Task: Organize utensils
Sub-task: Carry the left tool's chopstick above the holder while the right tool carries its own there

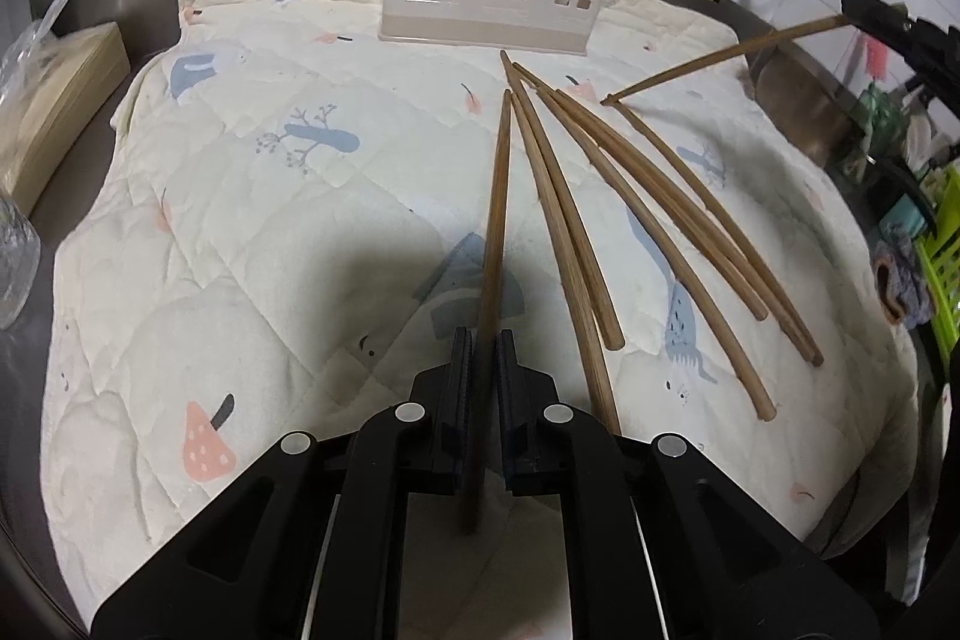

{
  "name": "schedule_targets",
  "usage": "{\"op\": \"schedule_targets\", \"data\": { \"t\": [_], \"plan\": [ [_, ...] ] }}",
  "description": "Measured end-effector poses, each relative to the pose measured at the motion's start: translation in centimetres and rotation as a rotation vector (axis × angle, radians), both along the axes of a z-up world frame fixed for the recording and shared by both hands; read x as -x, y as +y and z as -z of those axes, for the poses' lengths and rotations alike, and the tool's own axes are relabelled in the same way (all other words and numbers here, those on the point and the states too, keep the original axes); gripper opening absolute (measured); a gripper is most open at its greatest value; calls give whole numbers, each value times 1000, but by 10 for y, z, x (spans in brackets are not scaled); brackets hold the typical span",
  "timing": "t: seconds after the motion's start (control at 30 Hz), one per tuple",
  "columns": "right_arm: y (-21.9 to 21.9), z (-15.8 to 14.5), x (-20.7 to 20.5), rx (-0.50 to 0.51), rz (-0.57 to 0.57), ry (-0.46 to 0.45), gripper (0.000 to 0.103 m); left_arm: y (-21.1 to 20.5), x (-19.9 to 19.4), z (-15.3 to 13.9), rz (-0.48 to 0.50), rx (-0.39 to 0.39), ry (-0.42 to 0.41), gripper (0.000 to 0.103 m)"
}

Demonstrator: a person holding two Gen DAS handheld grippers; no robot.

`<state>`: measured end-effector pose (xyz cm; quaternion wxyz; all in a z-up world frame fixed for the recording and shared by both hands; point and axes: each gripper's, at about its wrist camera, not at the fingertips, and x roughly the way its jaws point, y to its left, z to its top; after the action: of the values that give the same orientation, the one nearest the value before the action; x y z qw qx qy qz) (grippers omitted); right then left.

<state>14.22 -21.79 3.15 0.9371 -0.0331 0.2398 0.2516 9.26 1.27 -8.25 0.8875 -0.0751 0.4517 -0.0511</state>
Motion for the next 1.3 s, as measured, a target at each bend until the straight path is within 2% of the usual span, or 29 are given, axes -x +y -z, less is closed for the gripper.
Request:
{"op": "schedule_targets", "data": {
  "t": [0.17,0.4,0.53,0.77,1.0,1.3],
  "plan": [
    [0,-4,1,1,-4,-7,7,2,1,-16,10,-12,-29,6],
    [4,-25,-5,11,-38,-41,6,9,-6,-84,41,-14,-198,6],
    [9,-39,-14,21,-63,-48,6,11,-19,-113,59,-24,-274,6],
    [25,-59,-37,64,-122,-27,6,11,-49,-138,91,-26,-301,6],
    [35,-101,-62,48,-142,-62,6,9,-78,-186,131,-32,-371,5],
    [43,-154,-98,-8,-134,-106,6,15,-113,-269,114,-75,-529,5]
  ]
}}
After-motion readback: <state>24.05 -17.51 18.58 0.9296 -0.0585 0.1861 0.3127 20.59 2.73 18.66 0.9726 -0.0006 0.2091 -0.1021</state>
